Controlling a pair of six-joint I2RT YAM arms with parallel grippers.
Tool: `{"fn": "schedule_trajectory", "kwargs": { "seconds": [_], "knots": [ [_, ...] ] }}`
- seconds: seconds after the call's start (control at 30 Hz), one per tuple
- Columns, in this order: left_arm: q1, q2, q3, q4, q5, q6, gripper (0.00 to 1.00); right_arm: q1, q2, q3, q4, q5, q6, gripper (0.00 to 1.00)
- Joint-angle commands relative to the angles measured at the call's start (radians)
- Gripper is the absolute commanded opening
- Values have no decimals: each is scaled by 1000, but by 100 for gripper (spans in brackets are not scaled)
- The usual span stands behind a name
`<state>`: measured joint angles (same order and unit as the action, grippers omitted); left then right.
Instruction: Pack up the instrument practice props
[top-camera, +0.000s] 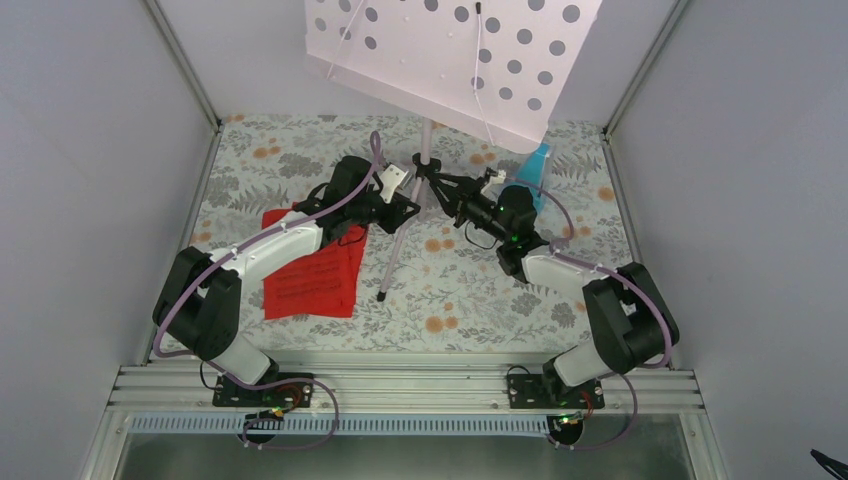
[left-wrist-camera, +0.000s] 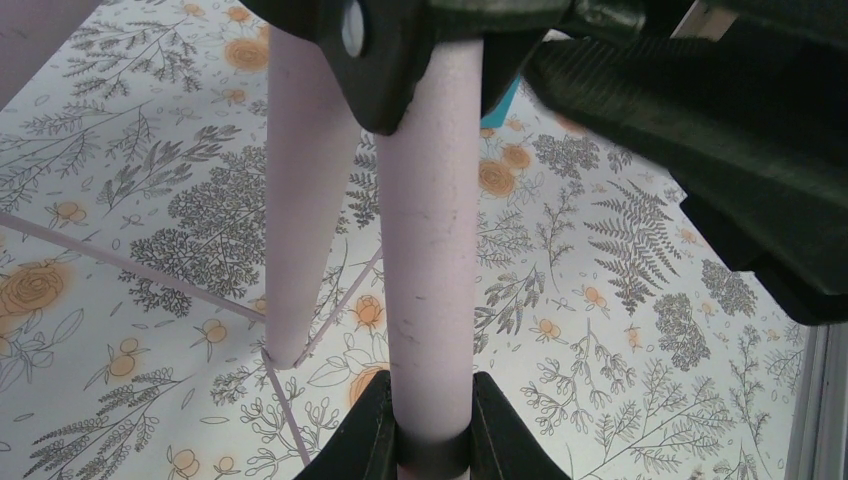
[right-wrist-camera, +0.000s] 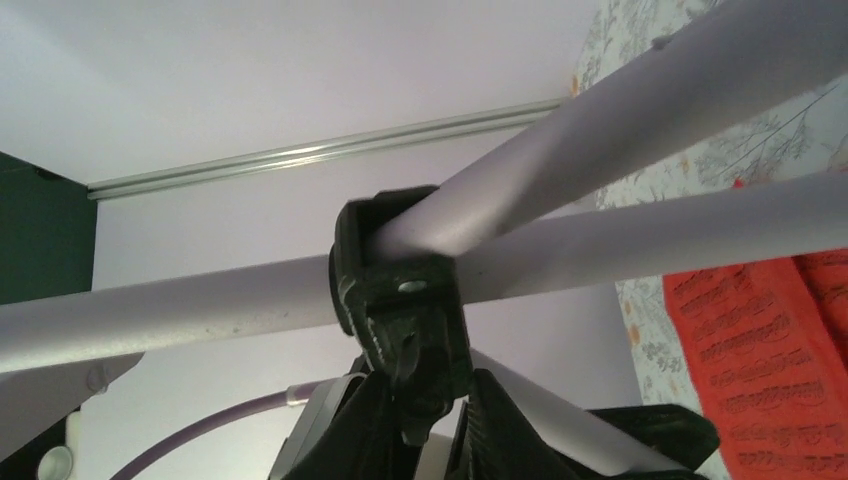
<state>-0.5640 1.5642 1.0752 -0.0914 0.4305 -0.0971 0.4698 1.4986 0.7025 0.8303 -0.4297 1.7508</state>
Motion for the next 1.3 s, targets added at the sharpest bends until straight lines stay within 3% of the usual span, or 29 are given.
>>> {"fn": "schedule_trajectory", "kwargs": {
  "seconds": [0.0, 0.13, 0.3, 0.57, 0.8, 0.93, 1.07, 1.17, 1.27],
  "knots": [
    [5, -12, 25, 9, -22, 50, 2, -20, -34, 7, -52, 55, -65, 22],
    [5, -16, 26, 9, -22, 51, 2, -22, -52, 28, -129, 89, -167, 24],
    [5, -19, 26, 9, -20, 52, 2, -22, -87, 29, -168, 172, -363, 17],
    [5, -20, 26, 9, -18, 49, 2, -22, -165, 58, -220, 168, -694, 11],
    [5, -19, 24, 9, -19, 49, 2, -20, -250, 49, -380, 221, -859, 31],
    [5, -19, 24, 11, -15, 48, 2, -15, -269, 82, -394, 179, -1099, 49],
    [5, -20, 23, 11, -13, 51, 2, -29, -295, 22, -248, 68, -1312, 64],
    [5, -24, 21, 13, -9, 56, 2, -115, -258, 11, -118, -93, -1298, 67],
    [5, -28, 19, 16, -7, 56, 2, -166, -184, 79, -91, -227, -1306, 67]
  ]
}}
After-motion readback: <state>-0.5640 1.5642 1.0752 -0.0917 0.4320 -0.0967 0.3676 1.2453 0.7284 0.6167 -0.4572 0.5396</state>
